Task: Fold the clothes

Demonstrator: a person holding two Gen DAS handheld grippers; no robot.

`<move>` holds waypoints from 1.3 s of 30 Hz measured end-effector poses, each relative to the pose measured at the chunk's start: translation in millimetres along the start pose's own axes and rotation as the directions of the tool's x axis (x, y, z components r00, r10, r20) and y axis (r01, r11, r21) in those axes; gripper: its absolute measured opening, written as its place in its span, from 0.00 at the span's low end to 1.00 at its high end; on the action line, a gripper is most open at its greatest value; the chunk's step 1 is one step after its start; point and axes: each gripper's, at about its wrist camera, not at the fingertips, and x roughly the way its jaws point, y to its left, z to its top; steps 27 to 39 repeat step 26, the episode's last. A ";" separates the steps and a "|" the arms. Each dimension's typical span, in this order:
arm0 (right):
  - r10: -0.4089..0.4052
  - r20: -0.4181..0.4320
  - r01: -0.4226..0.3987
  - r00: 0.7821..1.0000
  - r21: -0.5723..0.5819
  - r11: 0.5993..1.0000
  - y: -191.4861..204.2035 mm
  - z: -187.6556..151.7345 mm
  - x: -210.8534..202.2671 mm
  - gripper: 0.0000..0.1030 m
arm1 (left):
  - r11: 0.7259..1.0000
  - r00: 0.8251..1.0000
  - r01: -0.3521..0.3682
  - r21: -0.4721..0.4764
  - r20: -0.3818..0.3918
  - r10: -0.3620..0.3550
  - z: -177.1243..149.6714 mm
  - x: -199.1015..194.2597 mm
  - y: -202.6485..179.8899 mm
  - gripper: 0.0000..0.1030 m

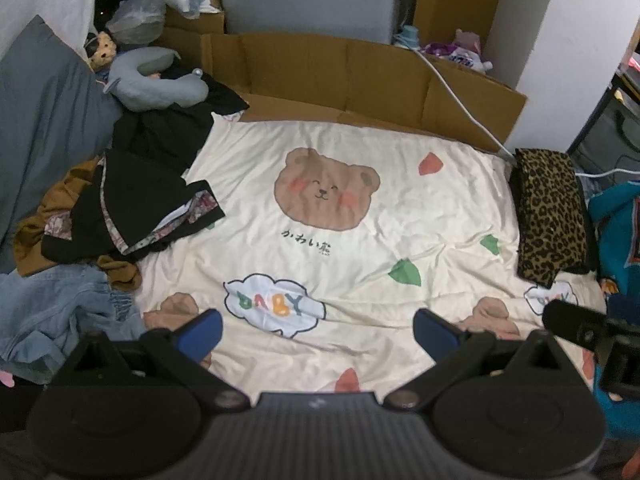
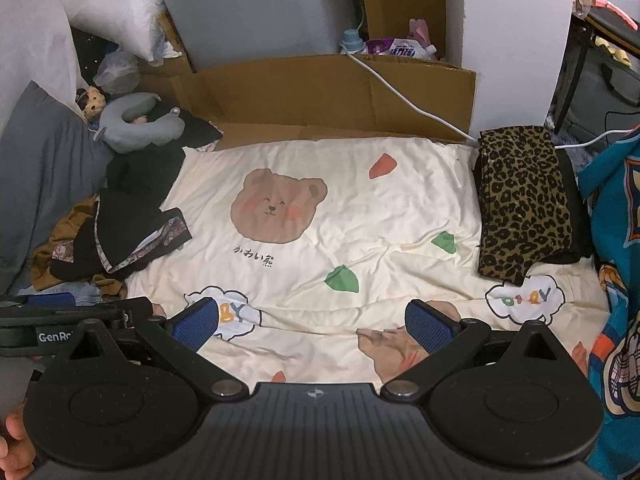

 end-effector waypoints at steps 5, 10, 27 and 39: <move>0.000 -0.003 0.000 1.000 -0.001 1.000 0.0 -0.1 0.9 0.99 | 1.000 1.000 0.000 -0.001 0.008 0.000 0.7 -1.7 -3.0 0.99; -0.007 -0.008 0.007 1.000 0.003 1.000 -0.5 -0.3 2.6 0.99 | 1.000 1.000 0.000 -0.007 0.011 0.000 2.1 -2.1 -3.2 0.99; -0.012 -0.011 0.012 1.000 -0.007 1.000 0.9 -0.9 4.1 0.99 | 1.000 1.000 -0.004 -0.008 0.009 0.004 -0.7 -3.9 -7.3 0.99; -0.012 -0.011 0.012 1.000 -0.007 1.000 0.9 -0.9 4.1 0.99 | 1.000 1.000 -0.004 -0.008 0.009 0.004 -0.7 -3.9 -7.3 0.99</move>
